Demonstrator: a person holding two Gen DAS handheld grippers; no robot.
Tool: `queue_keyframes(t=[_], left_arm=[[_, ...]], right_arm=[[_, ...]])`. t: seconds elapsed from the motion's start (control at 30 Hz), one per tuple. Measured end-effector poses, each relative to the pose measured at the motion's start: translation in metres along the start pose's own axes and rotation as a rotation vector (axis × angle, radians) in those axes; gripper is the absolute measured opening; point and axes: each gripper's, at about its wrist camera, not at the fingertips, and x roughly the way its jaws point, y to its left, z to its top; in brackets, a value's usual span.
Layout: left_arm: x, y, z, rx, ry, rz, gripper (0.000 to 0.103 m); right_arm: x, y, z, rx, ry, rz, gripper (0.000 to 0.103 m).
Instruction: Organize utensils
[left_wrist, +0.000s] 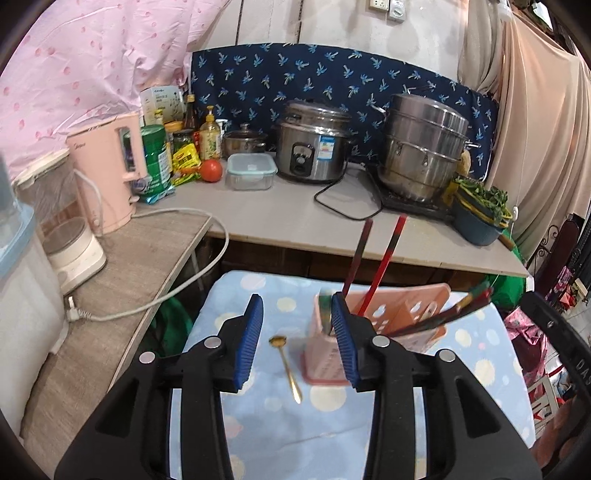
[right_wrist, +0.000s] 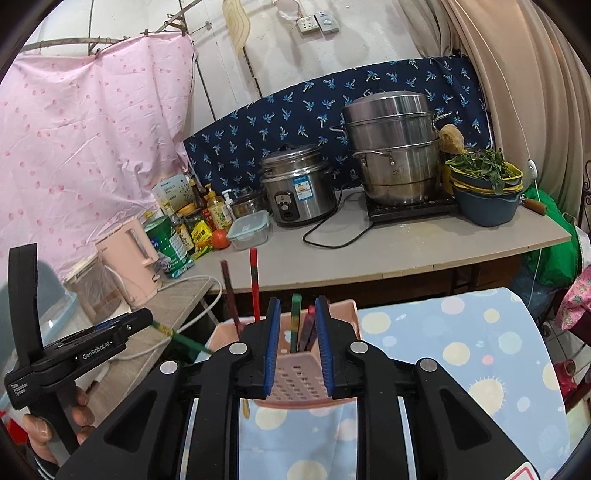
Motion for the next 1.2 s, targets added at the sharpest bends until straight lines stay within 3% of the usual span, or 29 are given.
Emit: queue_keyframes(t=[0.2, 0.5, 0.93, 1.2], left_arm=[[-0.009, 0.014, -0.024, -0.004, 0.014, 0.011, 0.036], [-0.014, 0.021, -0.057, 0.017, 0.06, 0.04, 0.043], [0.033, 0.093, -0.109, 0.006, 0.169, 0.238, 0.045], [0.067, 0.129, -0.123, -0.019, 0.217, 0.242, 0.045]], right_arm=[[-0.016, 0.007, -0.023, -0.047, 0.017, -0.008, 0.02], [-0.001, 0.035, -0.08, -0.116, 0.135, 0.026, 0.02], [0.098, 0.092, -0.154, -0.168, 0.327, 0.091, 0.02], [0.158, 0.11, -0.171, -0.188, 0.381, 0.06, 0.02]])
